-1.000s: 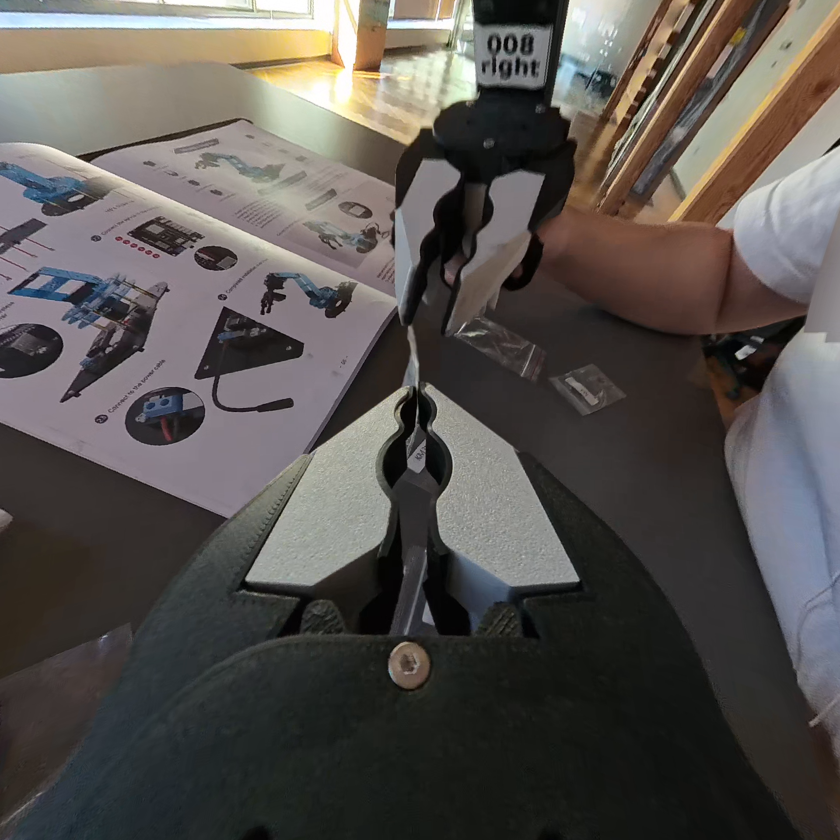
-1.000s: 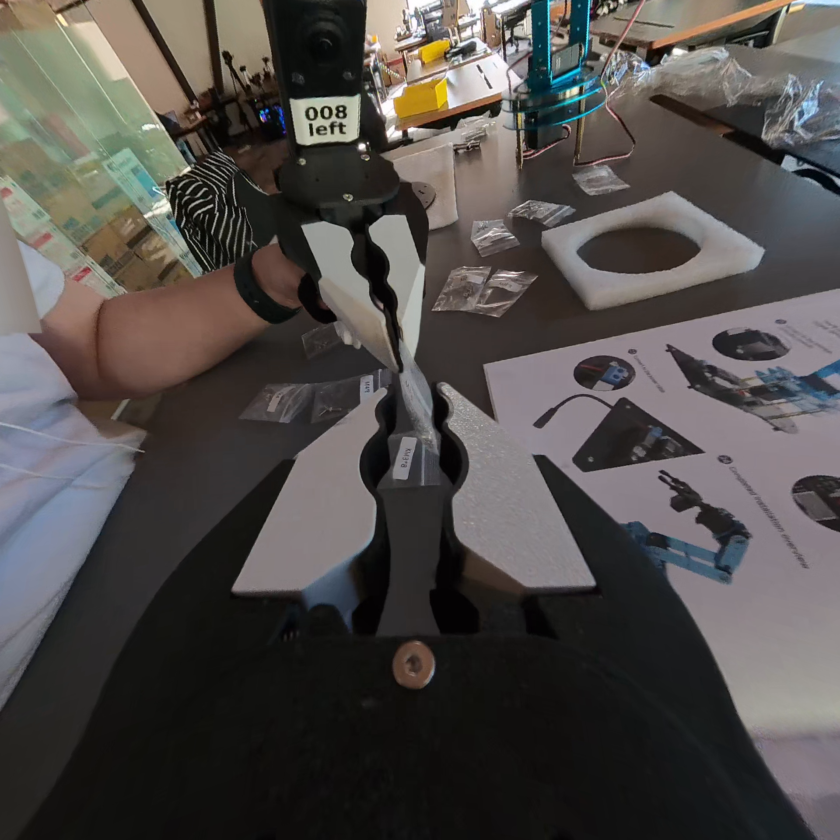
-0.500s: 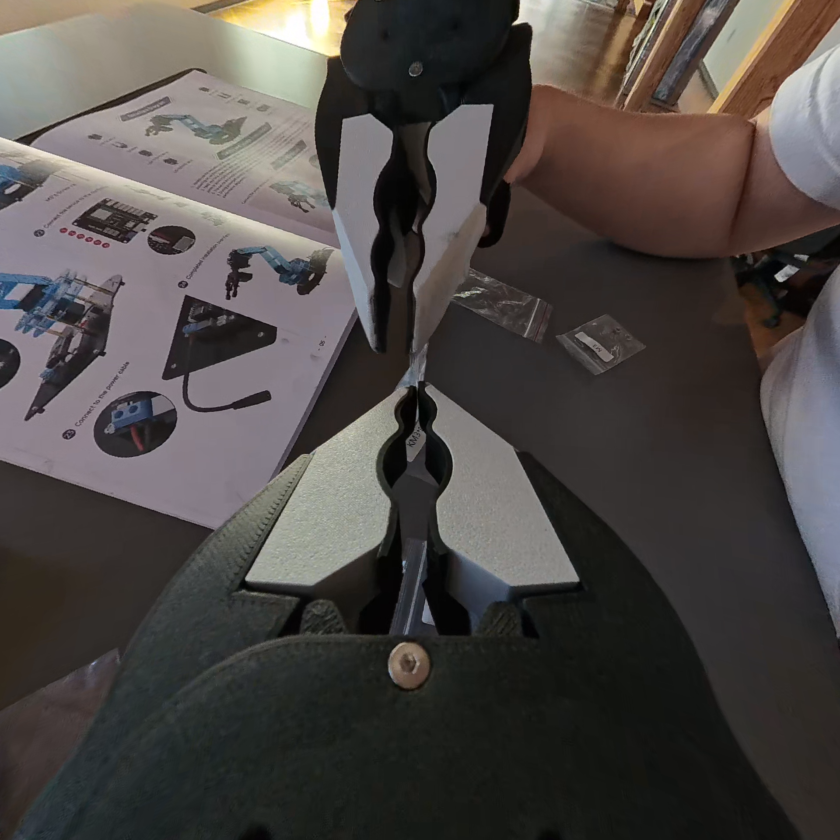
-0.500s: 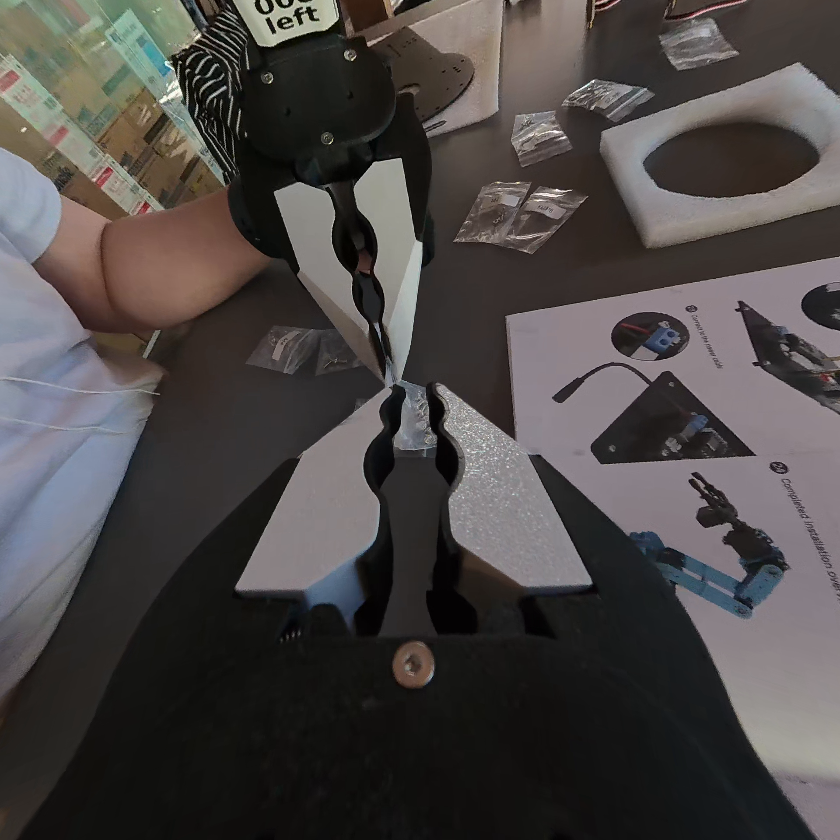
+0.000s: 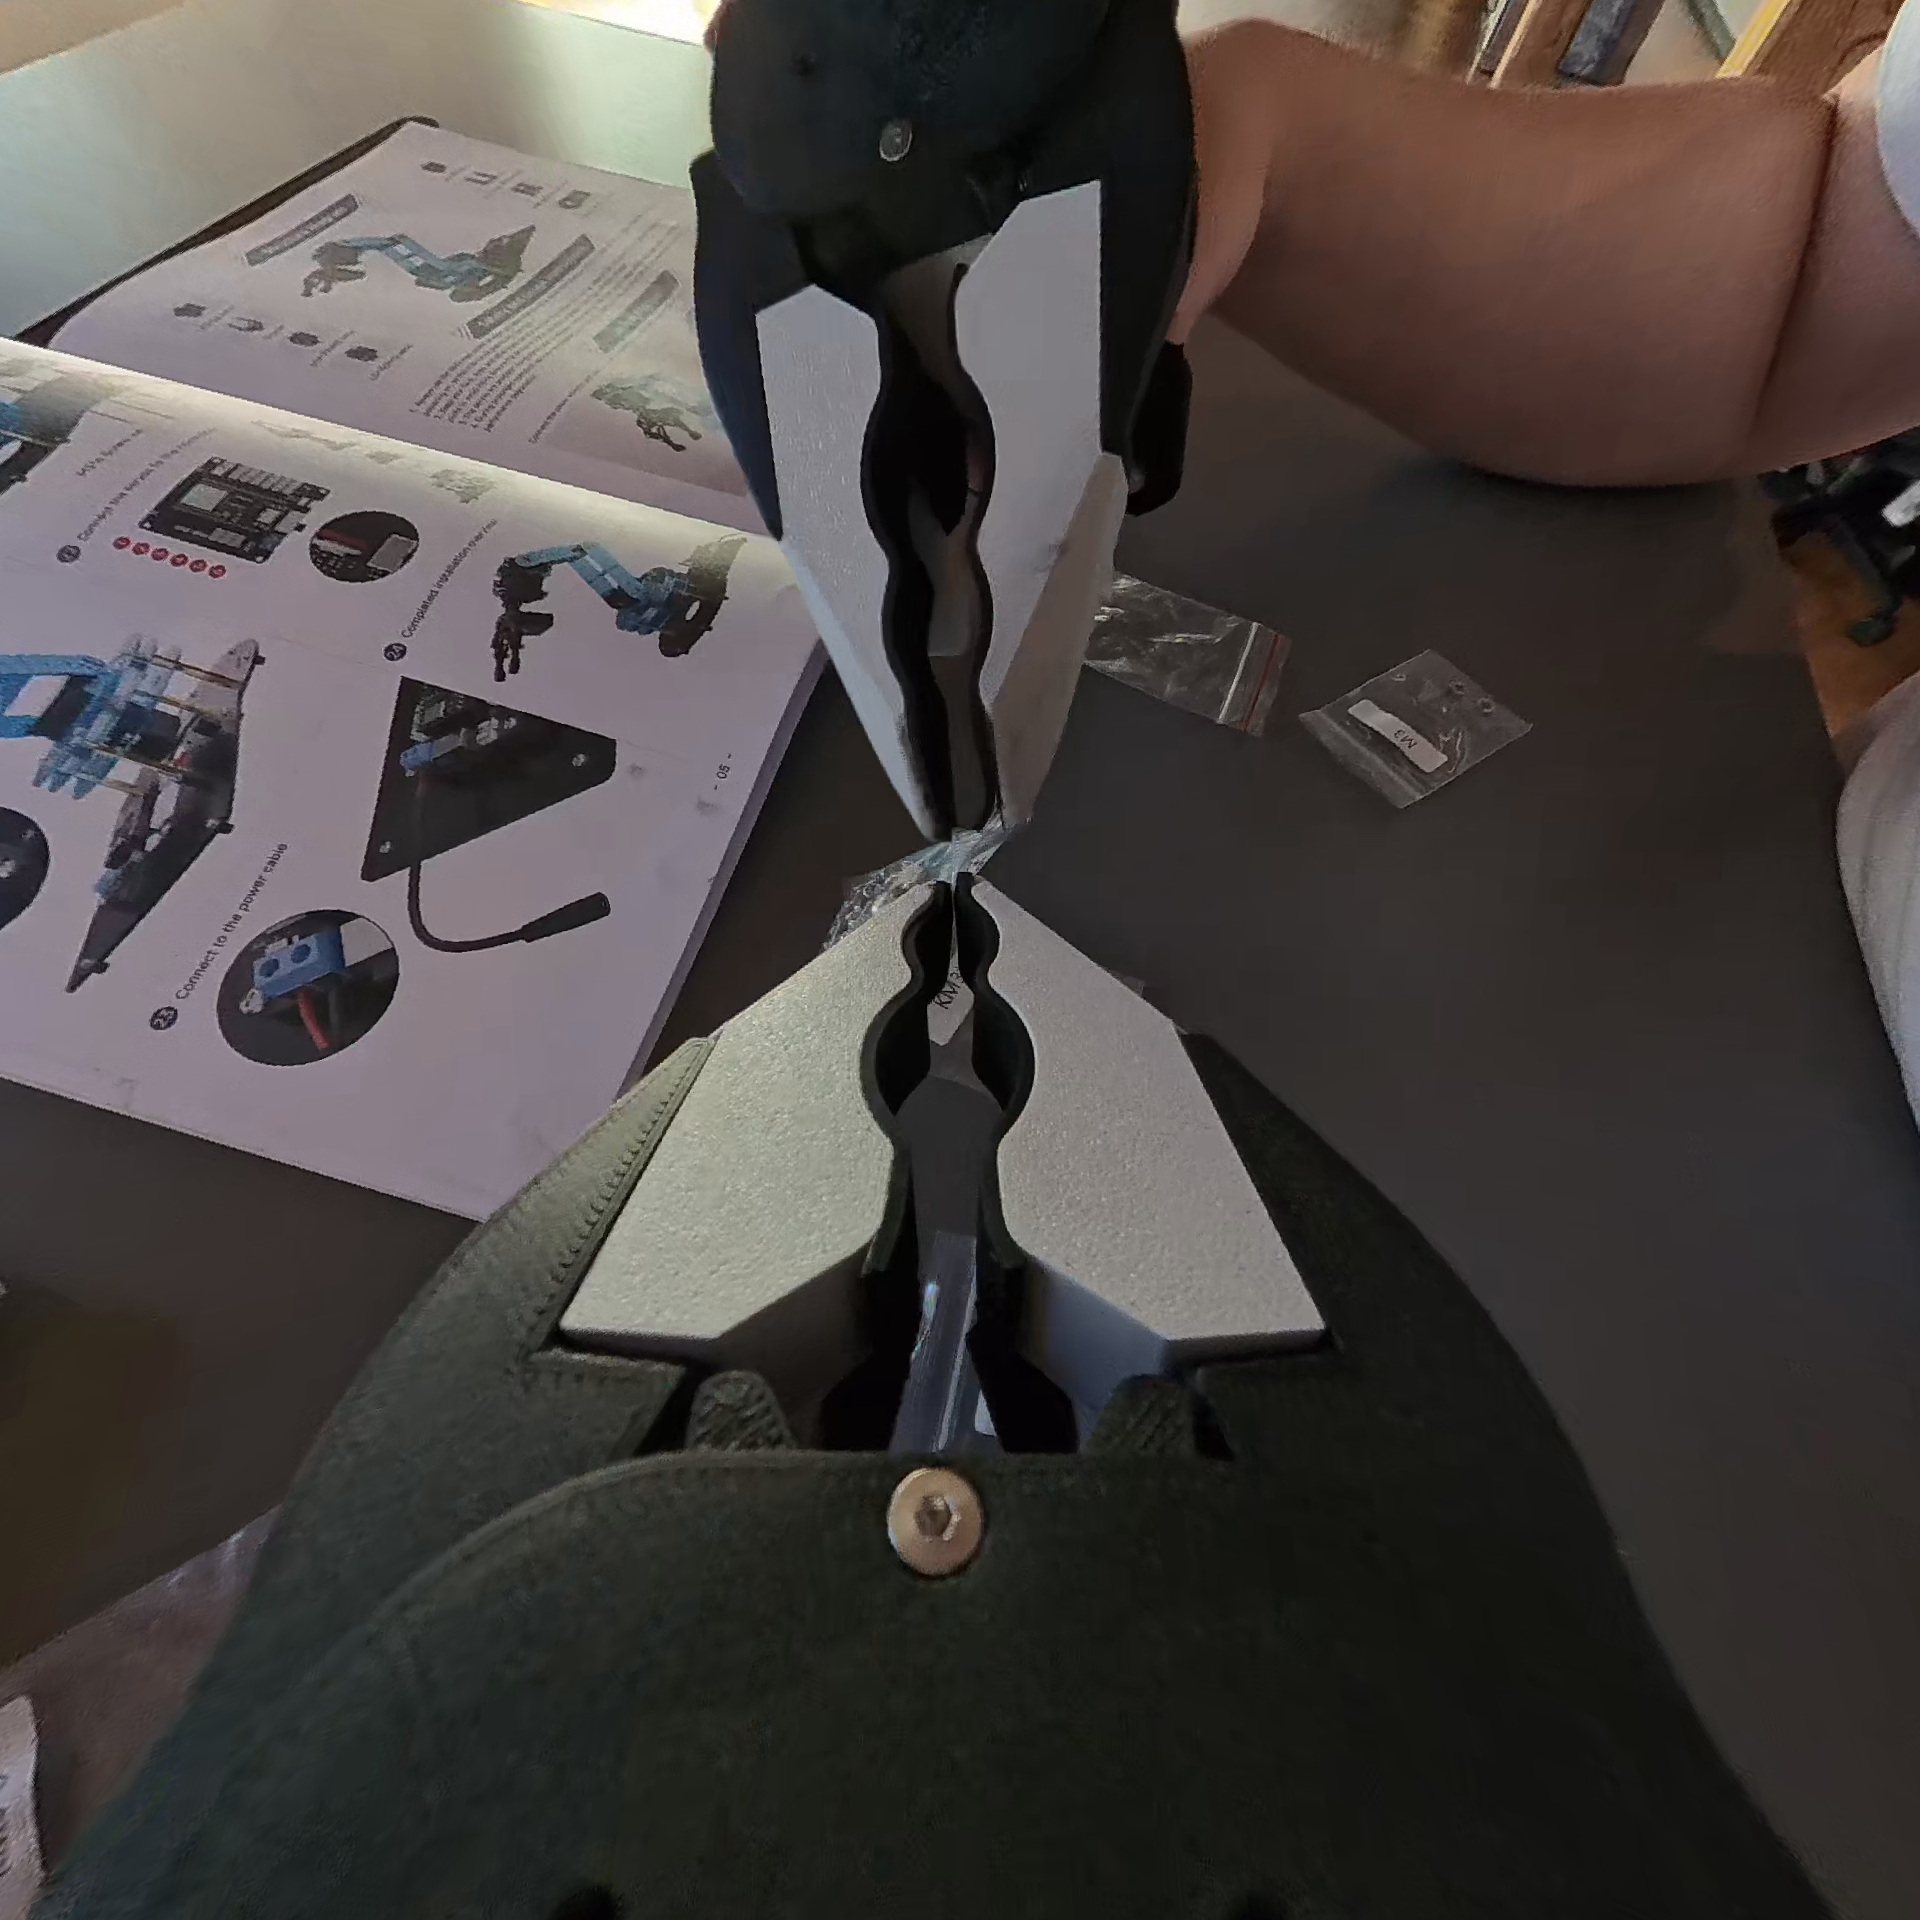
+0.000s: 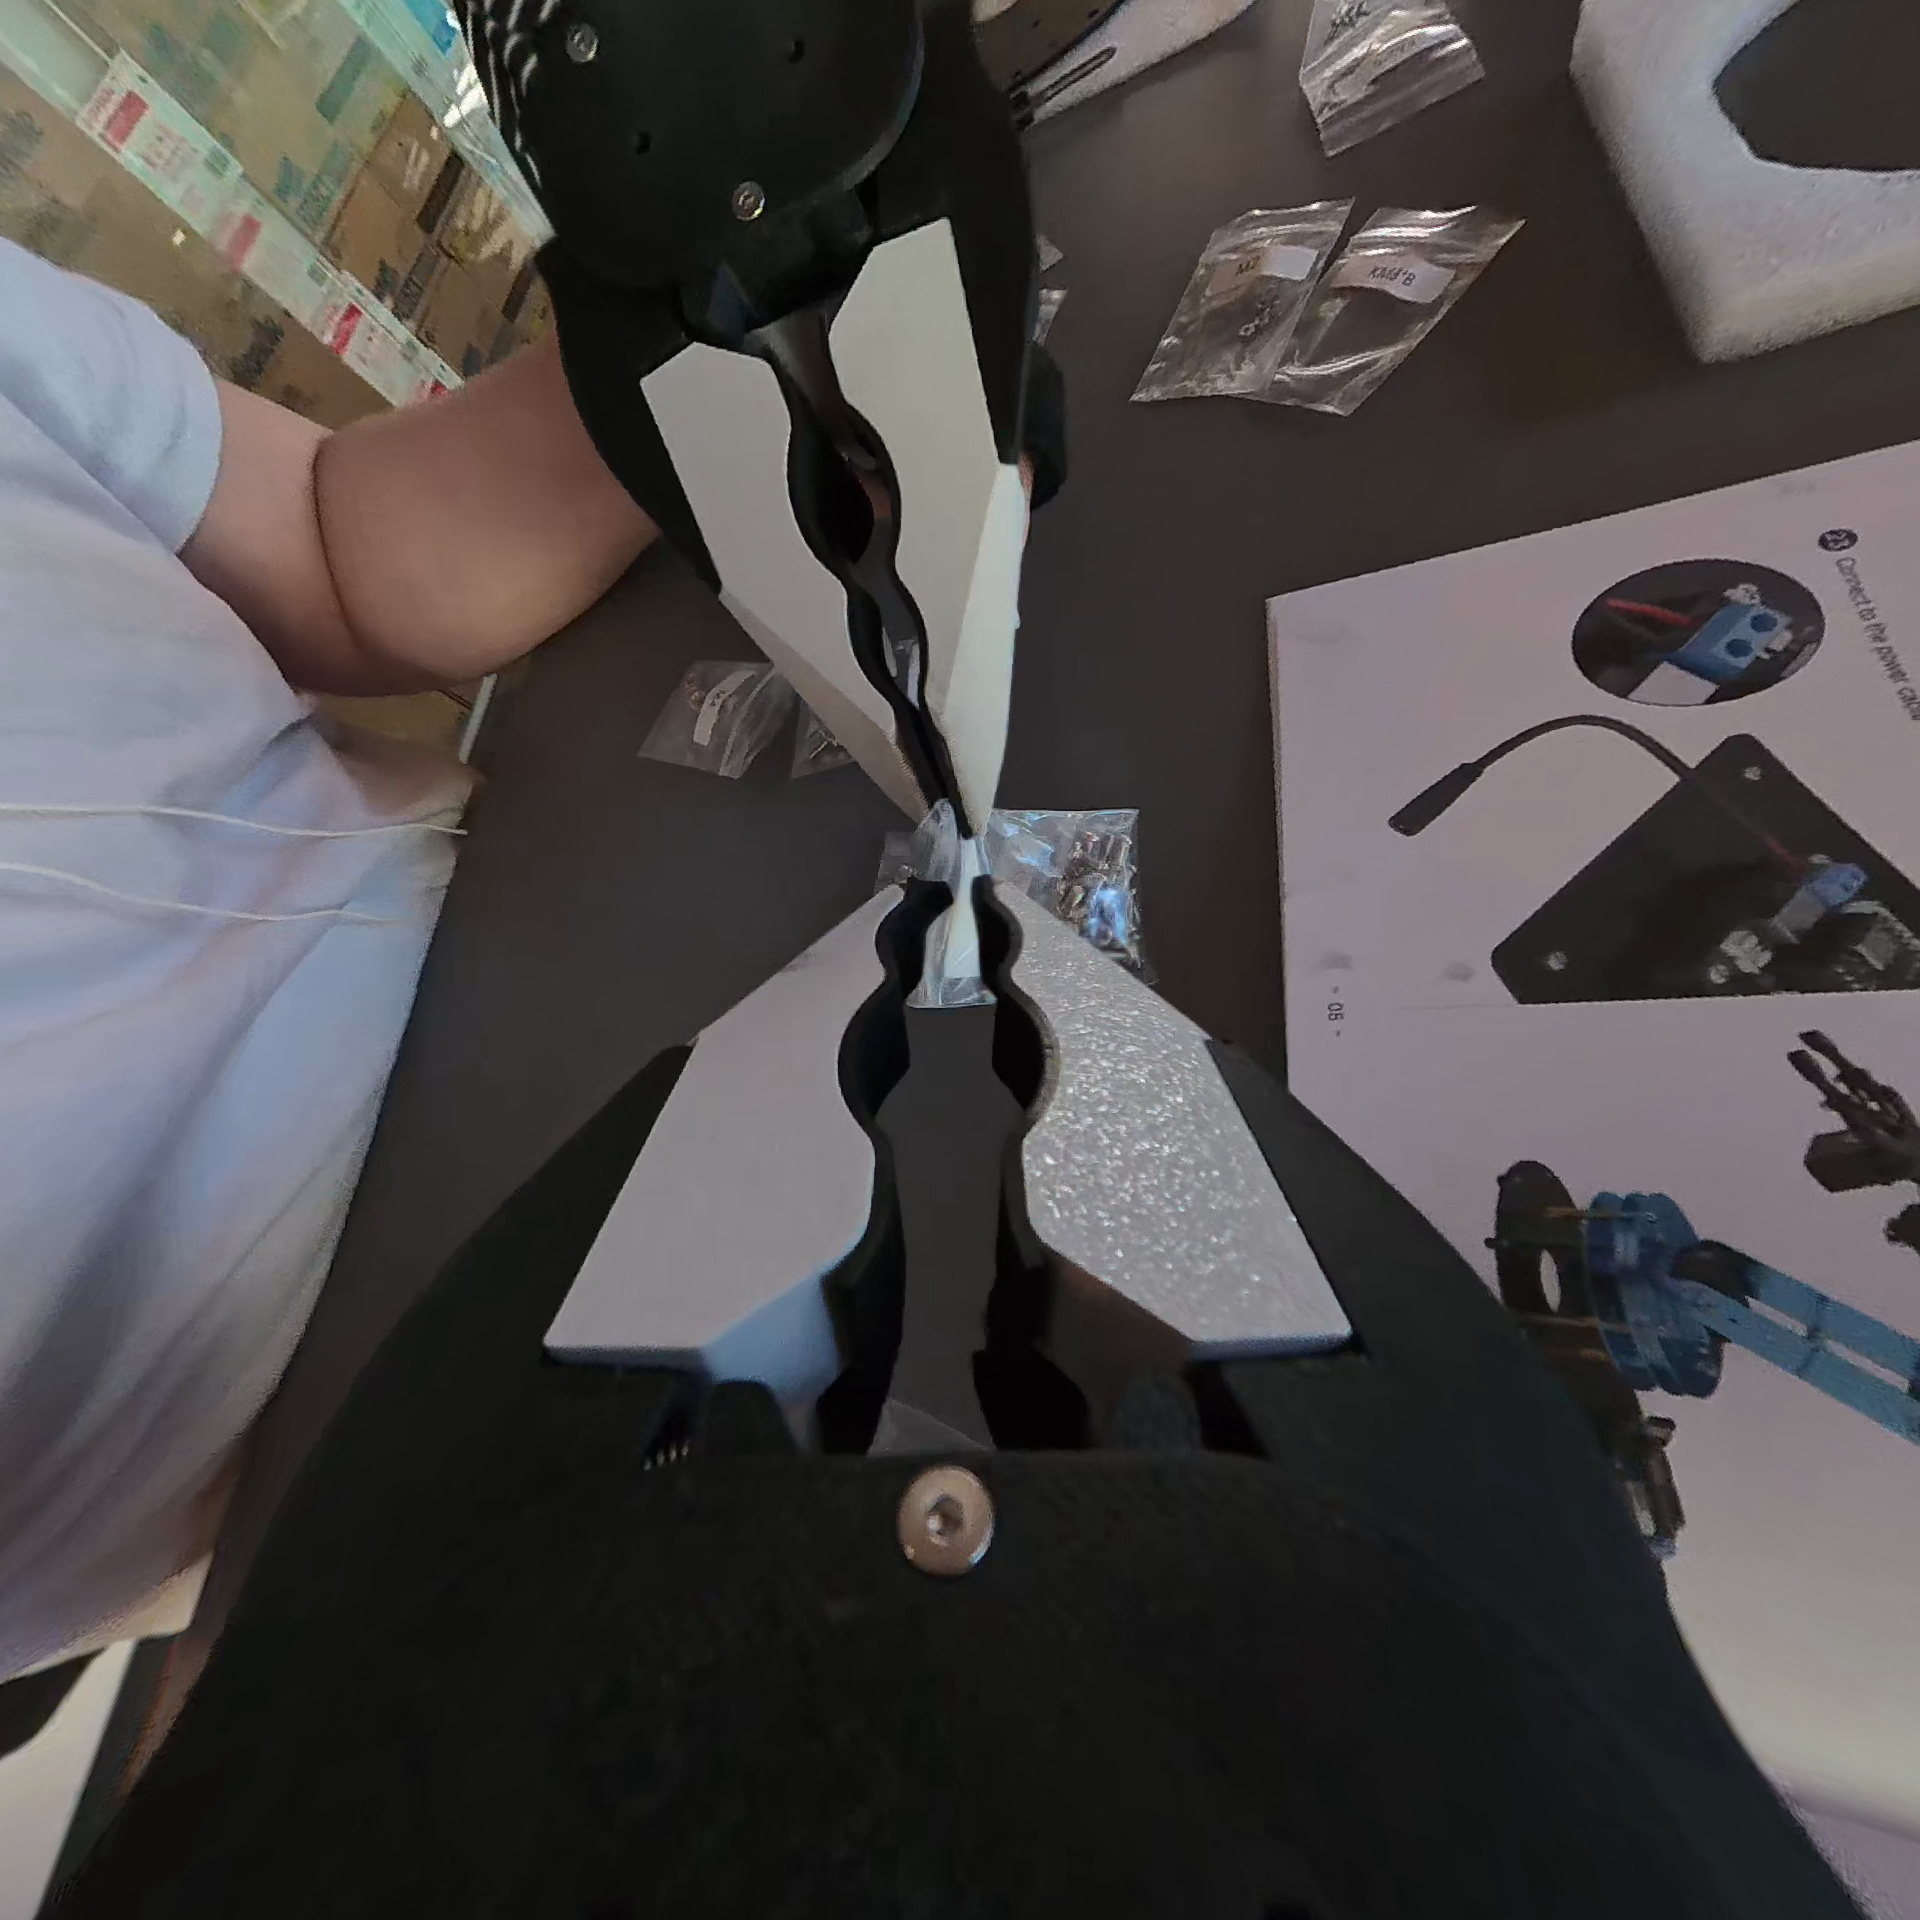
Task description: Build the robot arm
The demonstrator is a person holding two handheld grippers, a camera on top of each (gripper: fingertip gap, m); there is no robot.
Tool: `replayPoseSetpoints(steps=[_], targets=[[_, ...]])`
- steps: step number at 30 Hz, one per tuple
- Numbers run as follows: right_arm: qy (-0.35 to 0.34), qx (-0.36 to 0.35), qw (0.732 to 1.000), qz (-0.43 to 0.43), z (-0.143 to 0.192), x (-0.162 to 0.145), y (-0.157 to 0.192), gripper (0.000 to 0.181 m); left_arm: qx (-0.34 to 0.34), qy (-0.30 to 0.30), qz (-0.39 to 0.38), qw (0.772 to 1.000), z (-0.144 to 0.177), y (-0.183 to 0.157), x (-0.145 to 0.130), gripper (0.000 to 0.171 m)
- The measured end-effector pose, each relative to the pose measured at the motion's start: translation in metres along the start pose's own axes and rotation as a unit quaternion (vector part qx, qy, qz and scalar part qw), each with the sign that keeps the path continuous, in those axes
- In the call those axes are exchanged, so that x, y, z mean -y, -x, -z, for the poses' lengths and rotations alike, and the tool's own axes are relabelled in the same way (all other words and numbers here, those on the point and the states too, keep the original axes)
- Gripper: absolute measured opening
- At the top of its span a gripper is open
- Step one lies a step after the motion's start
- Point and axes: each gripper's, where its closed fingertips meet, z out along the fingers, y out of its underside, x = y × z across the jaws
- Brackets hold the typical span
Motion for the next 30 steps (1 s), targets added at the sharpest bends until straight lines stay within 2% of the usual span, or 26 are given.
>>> replayPoseSetpoints(steps=[13, 18, 22, 30], targets=[[-0.03, 0.025, 0.998, -0.039, 0.006, 0.008, 0.002, 0.009, 0.016, -0.012, -0.02, 1.0, 0.004, 0.001, 0.005, 0.0], [-0.026, -0.005, 1.0, -0.005, 0.008, 0.009, -0.002, 0.008, 0.018, -0.015, -0.015, 1.0, 0.005, 0.002, 0.005, 0.0], [-0.025, -0.039, 0.997, 0.064, 0.009, 0.012, -0.002, 0.004, 0.016, -0.018, -0.008, 1.0, 0.006, 0.003, 0.006, 0.0], [-0.029, -0.053, 0.992, 0.108, 0.009, 0.014, 0.0, 0.006, 0.011, -0.018, 0.0, 1.0, 0.006, 0.003, 0.006, 0.0]])
